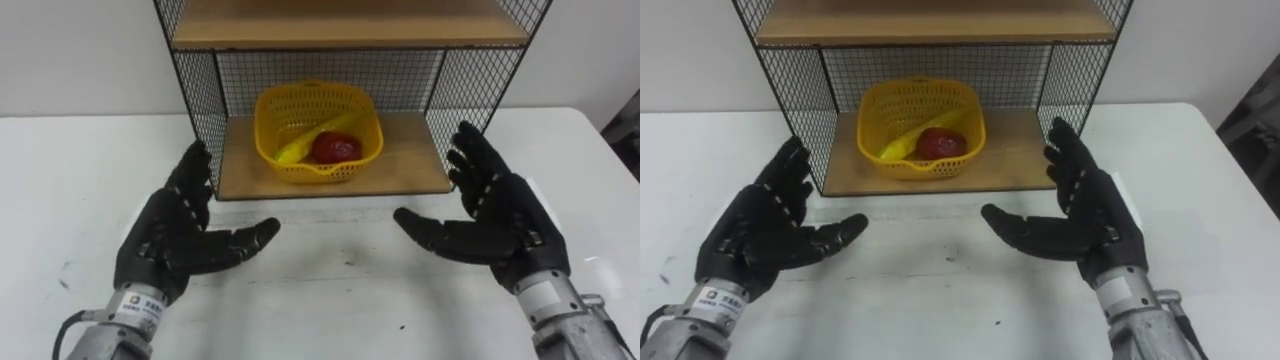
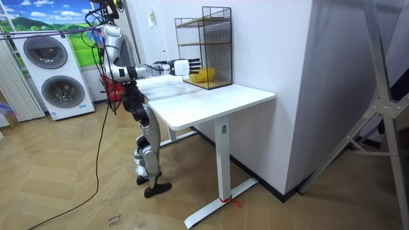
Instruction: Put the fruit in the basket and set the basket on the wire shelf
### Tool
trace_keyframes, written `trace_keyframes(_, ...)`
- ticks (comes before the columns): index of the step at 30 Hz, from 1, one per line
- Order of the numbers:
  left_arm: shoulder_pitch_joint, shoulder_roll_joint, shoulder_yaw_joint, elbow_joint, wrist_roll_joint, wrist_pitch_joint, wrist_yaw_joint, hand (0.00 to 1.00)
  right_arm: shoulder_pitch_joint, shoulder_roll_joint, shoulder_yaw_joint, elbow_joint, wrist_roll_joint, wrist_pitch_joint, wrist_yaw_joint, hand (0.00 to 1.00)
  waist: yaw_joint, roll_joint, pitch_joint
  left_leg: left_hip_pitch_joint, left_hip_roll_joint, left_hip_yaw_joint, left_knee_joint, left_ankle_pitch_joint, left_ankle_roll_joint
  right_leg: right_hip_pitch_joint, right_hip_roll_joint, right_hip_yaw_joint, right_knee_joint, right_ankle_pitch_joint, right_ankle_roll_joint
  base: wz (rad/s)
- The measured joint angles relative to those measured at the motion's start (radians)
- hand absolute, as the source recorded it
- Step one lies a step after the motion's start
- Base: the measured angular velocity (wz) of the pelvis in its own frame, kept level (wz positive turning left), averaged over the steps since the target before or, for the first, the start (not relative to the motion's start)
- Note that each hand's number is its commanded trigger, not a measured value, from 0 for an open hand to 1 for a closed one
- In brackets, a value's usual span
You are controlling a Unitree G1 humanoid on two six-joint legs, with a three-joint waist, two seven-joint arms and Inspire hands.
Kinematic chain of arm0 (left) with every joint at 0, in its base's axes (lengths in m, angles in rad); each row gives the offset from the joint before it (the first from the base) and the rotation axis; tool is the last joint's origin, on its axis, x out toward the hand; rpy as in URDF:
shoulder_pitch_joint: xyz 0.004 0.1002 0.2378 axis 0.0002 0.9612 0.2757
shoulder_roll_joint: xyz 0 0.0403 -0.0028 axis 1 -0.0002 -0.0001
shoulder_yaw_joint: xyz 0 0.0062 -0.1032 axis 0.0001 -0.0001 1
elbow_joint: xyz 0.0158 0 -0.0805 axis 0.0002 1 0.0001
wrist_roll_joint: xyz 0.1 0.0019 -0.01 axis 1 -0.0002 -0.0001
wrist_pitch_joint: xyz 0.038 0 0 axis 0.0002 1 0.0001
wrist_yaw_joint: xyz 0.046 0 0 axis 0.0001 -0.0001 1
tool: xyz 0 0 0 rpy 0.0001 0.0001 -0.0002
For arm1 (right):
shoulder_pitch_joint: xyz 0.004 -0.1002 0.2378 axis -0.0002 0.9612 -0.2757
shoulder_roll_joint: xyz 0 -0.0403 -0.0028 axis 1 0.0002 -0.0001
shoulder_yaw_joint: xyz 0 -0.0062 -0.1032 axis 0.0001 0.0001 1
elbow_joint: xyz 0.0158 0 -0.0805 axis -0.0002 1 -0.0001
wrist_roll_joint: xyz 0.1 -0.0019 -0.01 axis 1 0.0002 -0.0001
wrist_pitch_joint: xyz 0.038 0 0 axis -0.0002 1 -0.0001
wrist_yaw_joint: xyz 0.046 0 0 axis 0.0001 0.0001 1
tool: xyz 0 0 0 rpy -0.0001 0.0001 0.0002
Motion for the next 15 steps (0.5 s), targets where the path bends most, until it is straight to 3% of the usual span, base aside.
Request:
trace_keyframes(7, 0.0, 0.0, 0.05, -0.036, 0.008, -0.022, 0.013, 0.0, 0.004, -0.027, -0.016, -0.013, -0.007, -0.031, -0.048, 0.0, 0.008, -0.003, 0.0019, 0.008, 0.002, 0.0, -0.003, 0.001, -0.002, 0.005, 0.0, -0.002, 0.001, 0.0, 0.0, -0.01)
trace_keyframes(10, -0.001, -0.001, 0.097, -0.1, 0.05, -0.064, 0.057, 0.0, 0.004, -0.028, -0.026, -0.042, -0.044, -0.043, -0.085, 0.0, 0.019, -0.003, 0.0026, 0.004, 0.001, 0.002, -0.004, 0.001, -0.002, -0.001, 0.001, -0.001, 0.0, 0.0, 0.0, -0.03)
trace_keyframes(12, -0.022, -0.001, 0.146, -0.127, 0.075, -0.109, 0.115, 0.0, 0.001, -0.028, -0.064, -0.052, -0.078, -0.071, -0.122, 0.0, 0.03, -0.003, 0.0037, 0.011, 0.001, 0.001, -0.008, 0.002, -0.002, 0.005, 0.002, -0.001, 0.0, 0.0, 0.0, 0.0)
trace_keyframes(13, -0.03, -0.001, 0.167, -0.129, 0.091, -0.116, 0.13, 0.0, -0.001, -0.028, -0.082, -0.053, -0.082, -0.078, -0.132, 0.0, 0.031, -0.003, 0.0036, 0.013, 0.001, 0.001, -0.007, 0.002, -0.002, 0.006, 0.002, -0.001, 0.0, 0.0, 0.0, 0.0)
trace_keyframes(15, -0.048, 0.001, 0.29, -0.144, 0.151, -0.138, 0.225, 0.0, -0.02, -0.042, -0.181, -0.068, -0.089, -0.088, -0.199, 0.0, 0.033, -0.002, 0.004, 0.013, 0.001, 0.001, -0.01, 0.002, -0.002, 0.004, 0.002, -0.001, 0.0, 0.0, 0.0, 0.0)
